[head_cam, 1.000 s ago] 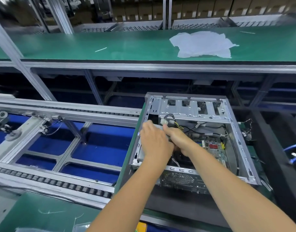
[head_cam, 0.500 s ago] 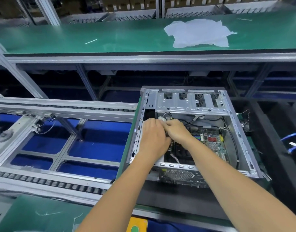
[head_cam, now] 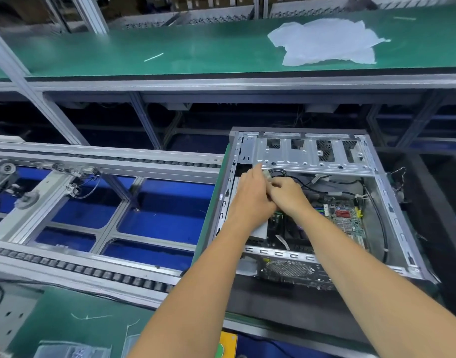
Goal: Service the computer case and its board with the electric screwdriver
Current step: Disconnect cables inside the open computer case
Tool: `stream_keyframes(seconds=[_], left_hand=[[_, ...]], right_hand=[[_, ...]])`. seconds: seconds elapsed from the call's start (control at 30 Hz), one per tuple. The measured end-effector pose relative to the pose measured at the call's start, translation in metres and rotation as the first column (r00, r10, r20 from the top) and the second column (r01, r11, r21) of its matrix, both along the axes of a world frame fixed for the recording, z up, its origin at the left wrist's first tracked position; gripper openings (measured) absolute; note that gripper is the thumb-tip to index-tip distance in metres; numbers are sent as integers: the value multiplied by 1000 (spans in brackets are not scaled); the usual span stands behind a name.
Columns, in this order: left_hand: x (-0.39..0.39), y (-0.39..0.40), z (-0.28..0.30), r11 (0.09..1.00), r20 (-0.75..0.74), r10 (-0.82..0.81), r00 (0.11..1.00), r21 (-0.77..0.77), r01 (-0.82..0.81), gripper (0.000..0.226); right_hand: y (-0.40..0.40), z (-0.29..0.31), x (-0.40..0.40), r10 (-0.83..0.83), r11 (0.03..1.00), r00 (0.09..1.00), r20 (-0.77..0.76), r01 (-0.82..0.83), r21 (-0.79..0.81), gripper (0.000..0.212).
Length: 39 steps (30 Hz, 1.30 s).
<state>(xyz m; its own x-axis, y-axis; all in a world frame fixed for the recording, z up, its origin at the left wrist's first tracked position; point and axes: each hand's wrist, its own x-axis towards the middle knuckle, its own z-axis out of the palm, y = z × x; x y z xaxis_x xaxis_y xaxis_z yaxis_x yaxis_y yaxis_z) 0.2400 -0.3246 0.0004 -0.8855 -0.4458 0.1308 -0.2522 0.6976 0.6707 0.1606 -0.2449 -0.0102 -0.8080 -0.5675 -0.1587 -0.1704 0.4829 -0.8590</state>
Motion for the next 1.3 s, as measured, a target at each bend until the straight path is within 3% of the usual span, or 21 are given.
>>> stream_keyframes(seconds=[0.17, 0.4, 0.6, 0.7, 0.87, 1.0, 1.07, 1.17, 1.3], left_hand=[[3, 3, 4, 998, -47, 21, 999, -60, -23, 52], [9, 14, -3, 994, -211, 100, 972, -18, -106, 49], [-2, 6, 0, 997, -126, 72, 989, 3, -72, 44], [-1, 6, 0, 999, -133, 33, 991, 9, -32, 47], [1, 6, -4, 999, -131, 15, 991, 36, -10, 52], [-1, 3, 0, 999, -107, 35, 994, 14, -34, 44], [-2, 7, 1, 989, -24, 39, 999, -143, -42, 38], [-4, 12, -3, 869, 125, 129, 984, -491, -52, 42], [-7, 2, -2, 865, 150, 107, 983, -502, -18, 29]], right_hand=[[3, 2, 3, 16, 1000, 999, 33, -15, -19, 29], [3, 2, 4, 35, 989, 999, 35, -30, -144, 38], [-5, 3, -9, 21, 998, 994, 105, -15, -58, 37], [-4, 3, -10, 22, 997, 993, 116, -14, -73, 46], [-4, 1, -8, 29, 997, 997, 67, -24, -73, 38], [-4, -2, -7, 20, 995, 997, 73, -12, -103, 43], [0, -4, -6, 41, 996, 994, 97, -33, -82, 48], [7, -4, -8, 48, 995, 970, 239, -24, -100, 53], [8, -8, -14, 49, 994, 964, 262, -21, -108, 52]])
